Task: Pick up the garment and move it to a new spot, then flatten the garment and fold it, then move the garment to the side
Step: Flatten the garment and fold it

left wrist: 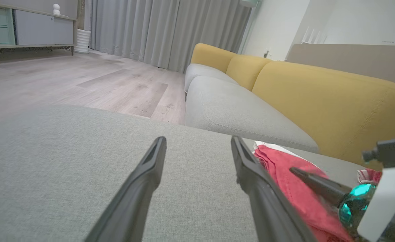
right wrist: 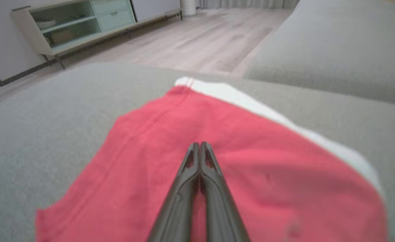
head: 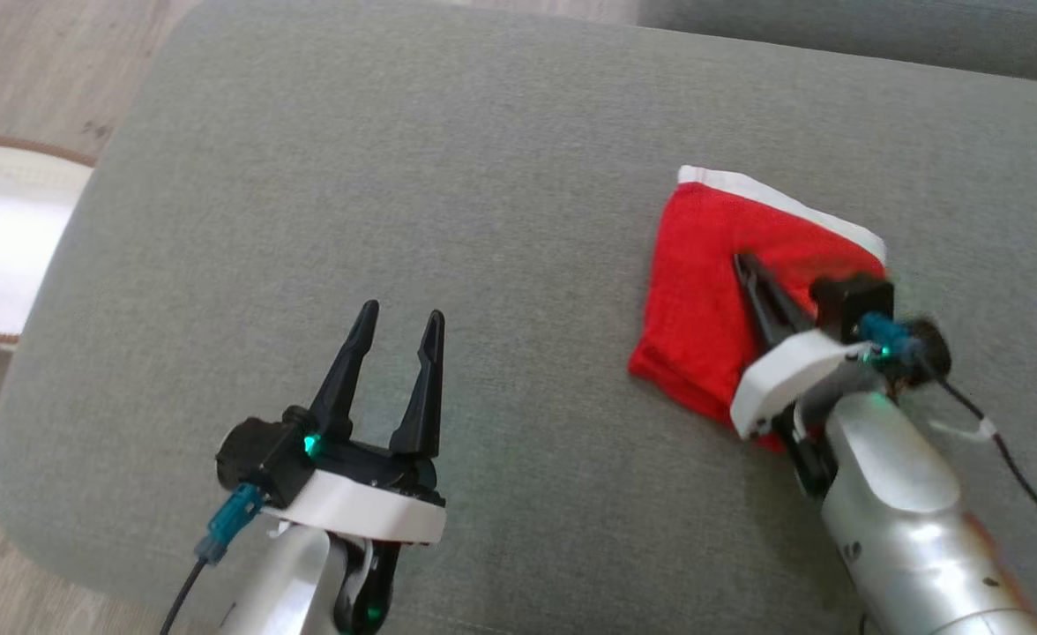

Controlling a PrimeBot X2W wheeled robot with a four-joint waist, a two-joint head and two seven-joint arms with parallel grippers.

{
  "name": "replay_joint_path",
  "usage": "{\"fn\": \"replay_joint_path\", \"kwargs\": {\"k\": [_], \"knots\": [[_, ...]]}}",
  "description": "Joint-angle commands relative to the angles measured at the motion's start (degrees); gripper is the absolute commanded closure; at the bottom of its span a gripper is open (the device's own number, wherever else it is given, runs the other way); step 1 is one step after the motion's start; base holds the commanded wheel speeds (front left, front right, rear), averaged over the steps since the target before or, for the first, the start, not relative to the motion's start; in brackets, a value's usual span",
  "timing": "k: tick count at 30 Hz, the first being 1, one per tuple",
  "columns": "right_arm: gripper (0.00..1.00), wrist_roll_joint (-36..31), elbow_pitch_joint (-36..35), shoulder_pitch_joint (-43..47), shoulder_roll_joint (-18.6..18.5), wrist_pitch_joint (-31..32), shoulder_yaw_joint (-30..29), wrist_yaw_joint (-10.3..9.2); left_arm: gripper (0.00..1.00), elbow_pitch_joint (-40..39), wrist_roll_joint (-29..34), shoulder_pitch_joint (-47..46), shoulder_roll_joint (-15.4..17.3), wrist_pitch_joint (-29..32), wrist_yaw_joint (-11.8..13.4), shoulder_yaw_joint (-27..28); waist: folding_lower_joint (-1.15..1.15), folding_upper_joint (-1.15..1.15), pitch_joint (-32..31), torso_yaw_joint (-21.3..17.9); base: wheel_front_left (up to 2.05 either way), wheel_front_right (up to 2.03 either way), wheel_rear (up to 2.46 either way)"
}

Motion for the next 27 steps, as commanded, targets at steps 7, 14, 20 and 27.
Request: {"fn": "replay_joint_path", "kwargs": {"k": [7,14,20,27], "knots": [[1.00,2.3,6.2,-3.5,0.5,-0.2,6.1,-0.04,0.00,-1.2,-0.3,-1.6,0.2,-0.3,0.1,2.8,0.00,0.00,-0.2,0.8,0.00,0.00,0.00],[1.00,4.2,0.1,-2.8,0.5,-0.8,3.7,-0.04,0.00,-1.7,0.4,-0.5,0.2,-0.3,0.1,4.6,0.00,0.00,-2.3,-2.6,0.00,0.00,0.00],[0.36,1.0,-12.0,2.5,0.5,-0.9,-0.2,-0.04,0.00,-2.5,1.1,-0.1,0.2,-0.3,0.1,5.7,0.00,0.00,-4.3,-6.8,0.00,0.00,0.00],[0.00,0.7,-21.4,11.1,0.5,-0.9,-5.8,-0.04,0.00,-3.0,1.2,0.8,0.2,-0.3,0.1,6.7,0.00,0.00,-7.1,-11.3,0.00,0.00,0.00]]}}
